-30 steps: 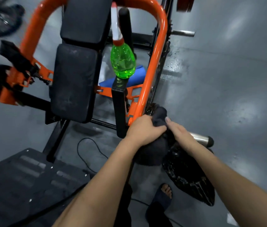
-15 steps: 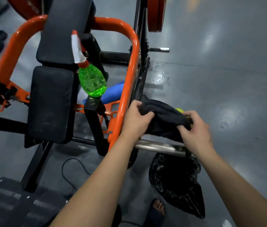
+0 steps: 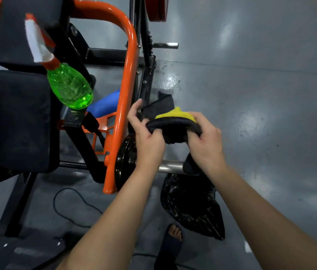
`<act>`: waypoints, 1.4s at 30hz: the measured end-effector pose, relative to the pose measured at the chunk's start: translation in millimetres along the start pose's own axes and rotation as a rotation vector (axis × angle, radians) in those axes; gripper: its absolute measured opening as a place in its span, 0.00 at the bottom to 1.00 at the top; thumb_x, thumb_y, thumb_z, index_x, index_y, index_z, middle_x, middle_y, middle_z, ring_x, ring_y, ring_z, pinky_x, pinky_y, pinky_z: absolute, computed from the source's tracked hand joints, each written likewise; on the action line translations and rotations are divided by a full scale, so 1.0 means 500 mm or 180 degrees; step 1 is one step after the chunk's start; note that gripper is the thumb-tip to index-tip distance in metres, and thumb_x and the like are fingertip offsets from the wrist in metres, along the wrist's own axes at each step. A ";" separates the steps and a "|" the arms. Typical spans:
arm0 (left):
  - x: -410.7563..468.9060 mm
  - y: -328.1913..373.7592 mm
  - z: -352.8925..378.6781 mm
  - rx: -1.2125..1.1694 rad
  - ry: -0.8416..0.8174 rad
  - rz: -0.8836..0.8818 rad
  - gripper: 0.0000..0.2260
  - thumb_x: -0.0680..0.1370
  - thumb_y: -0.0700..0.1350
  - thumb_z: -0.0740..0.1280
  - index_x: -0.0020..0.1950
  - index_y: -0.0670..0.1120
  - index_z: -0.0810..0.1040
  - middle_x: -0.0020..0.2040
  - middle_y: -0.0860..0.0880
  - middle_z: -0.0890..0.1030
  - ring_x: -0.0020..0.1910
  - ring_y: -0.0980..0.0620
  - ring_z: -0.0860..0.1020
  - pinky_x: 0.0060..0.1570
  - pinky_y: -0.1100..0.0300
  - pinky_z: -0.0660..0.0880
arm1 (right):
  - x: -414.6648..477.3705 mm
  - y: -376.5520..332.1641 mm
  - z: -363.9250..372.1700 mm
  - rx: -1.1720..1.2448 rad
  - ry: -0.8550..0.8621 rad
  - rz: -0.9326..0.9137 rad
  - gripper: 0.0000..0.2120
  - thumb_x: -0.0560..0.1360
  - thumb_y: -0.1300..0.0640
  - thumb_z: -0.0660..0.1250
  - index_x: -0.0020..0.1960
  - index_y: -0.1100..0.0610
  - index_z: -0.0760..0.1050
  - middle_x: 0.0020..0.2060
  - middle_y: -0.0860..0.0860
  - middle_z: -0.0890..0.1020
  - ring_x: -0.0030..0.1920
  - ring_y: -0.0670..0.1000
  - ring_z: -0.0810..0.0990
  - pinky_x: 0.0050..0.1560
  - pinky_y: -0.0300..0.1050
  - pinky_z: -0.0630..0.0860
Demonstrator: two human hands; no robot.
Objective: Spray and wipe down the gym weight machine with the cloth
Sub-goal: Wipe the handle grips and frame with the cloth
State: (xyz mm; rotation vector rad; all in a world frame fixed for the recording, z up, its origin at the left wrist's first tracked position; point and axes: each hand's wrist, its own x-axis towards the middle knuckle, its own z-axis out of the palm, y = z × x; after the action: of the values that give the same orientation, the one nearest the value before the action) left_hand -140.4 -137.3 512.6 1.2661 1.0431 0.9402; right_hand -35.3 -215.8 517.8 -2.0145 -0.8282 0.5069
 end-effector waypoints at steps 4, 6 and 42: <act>0.027 -0.124 -0.037 0.1861 -0.0831 -0.0688 0.19 0.70 0.31 0.60 0.53 0.46 0.83 0.51 0.41 0.83 0.55 0.40 0.81 0.56 0.56 0.75 | -0.014 0.102 0.057 -0.1417 -0.1273 0.0731 0.16 0.82 0.46 0.60 0.69 0.46 0.74 0.58 0.61 0.82 0.58 0.66 0.80 0.56 0.56 0.76; 0.006 -0.176 -0.068 0.2962 -0.1526 -0.0665 0.17 0.72 0.31 0.62 0.55 0.44 0.83 0.56 0.39 0.79 0.57 0.37 0.79 0.59 0.53 0.73 | -0.050 0.144 0.067 -0.1929 -0.1889 0.0702 0.18 0.83 0.45 0.59 0.71 0.44 0.72 0.63 0.56 0.80 0.62 0.63 0.79 0.57 0.55 0.75; 0.066 -0.159 -0.233 0.4196 -0.1243 0.0568 0.11 0.76 0.54 0.69 0.53 0.50 0.82 0.65 0.49 0.71 0.66 0.45 0.65 0.64 0.48 0.65 | -0.110 0.126 0.245 -0.2165 -0.0756 -0.0220 0.23 0.76 0.49 0.68 0.69 0.54 0.72 0.56 0.54 0.76 0.55 0.60 0.76 0.52 0.57 0.71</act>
State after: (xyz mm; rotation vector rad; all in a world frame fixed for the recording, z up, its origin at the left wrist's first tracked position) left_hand -244.3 -80.6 429.4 2.5106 1.2489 -0.0320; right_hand -126.7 -210.1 401.4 -2.5549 -1.3465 0.4683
